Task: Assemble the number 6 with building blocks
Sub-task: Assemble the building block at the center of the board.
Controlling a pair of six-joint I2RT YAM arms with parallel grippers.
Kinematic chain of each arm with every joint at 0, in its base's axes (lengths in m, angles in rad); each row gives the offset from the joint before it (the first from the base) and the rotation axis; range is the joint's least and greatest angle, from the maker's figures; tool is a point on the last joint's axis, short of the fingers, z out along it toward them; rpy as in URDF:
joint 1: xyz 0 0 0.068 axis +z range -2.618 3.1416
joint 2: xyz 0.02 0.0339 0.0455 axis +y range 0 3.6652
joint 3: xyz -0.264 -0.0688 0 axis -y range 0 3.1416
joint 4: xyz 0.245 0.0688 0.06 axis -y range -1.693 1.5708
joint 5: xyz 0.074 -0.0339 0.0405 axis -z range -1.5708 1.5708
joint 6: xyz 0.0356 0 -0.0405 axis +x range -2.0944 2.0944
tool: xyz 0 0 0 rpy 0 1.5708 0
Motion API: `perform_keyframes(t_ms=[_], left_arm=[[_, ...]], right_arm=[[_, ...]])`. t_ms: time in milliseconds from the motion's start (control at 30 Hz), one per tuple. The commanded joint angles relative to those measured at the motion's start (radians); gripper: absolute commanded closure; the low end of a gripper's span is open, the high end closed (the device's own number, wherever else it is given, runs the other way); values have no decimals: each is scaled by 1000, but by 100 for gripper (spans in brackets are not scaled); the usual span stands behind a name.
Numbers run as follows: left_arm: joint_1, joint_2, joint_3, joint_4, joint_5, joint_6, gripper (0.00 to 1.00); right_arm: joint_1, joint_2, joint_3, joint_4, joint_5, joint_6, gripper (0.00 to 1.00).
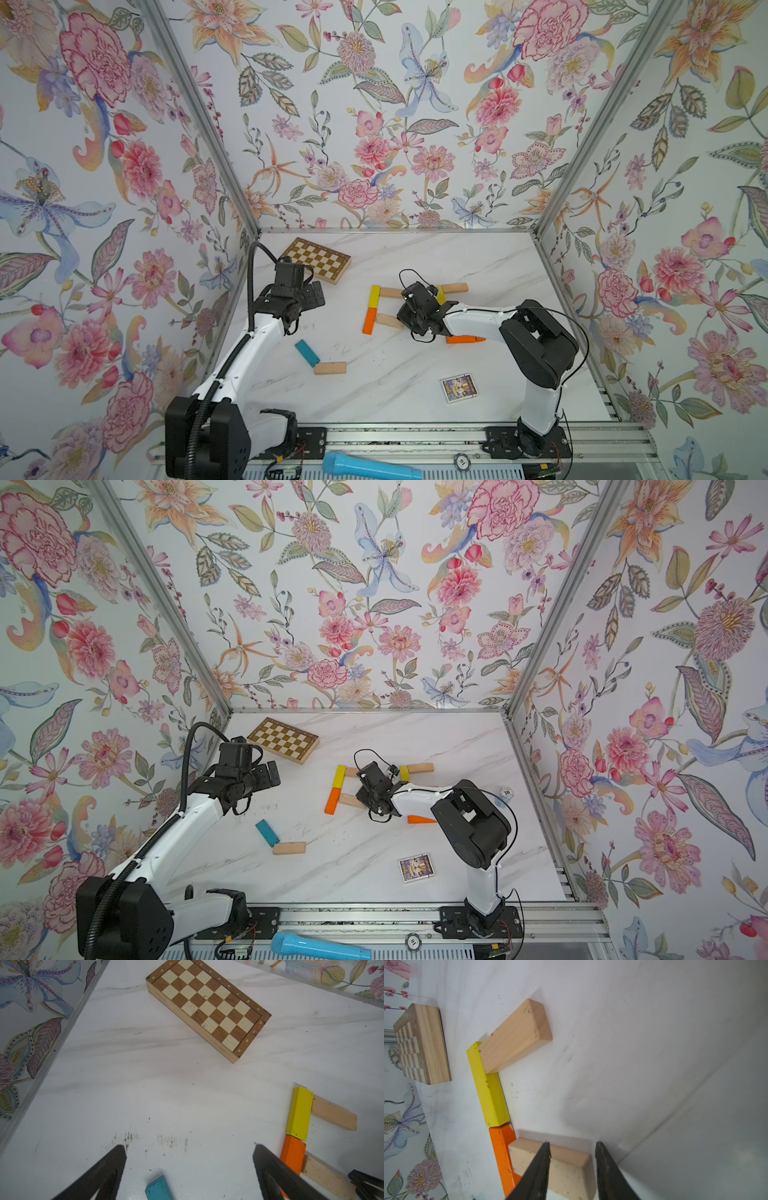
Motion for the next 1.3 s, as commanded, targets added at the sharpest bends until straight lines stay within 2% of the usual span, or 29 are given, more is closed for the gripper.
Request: perform_keyframes(t_ms=[0,233,500,633,900,1267], left_arm=[[-2,15,10,-14,21,4,1],[-2,6,-3,9,87,25,1],[-1,-8,-13,33,137,53,1],[-2,-22,-28,58,190,80,1],[-1,-70,-85,122,284,154,1],[-2,-81,-113,157,303,176,1]], right_arm=[[-4,-26,38,-51,49,-157,59],[-13,-93,121,-212,-21,-720,51],[-21,-169,114,-307,-284,-1321,47],[-28,-175,116,-320,-341,-1567,46],[-38,-63,200,-403,-303,-1841,45],[-46,75,286,-423,-334,-1897,45]])
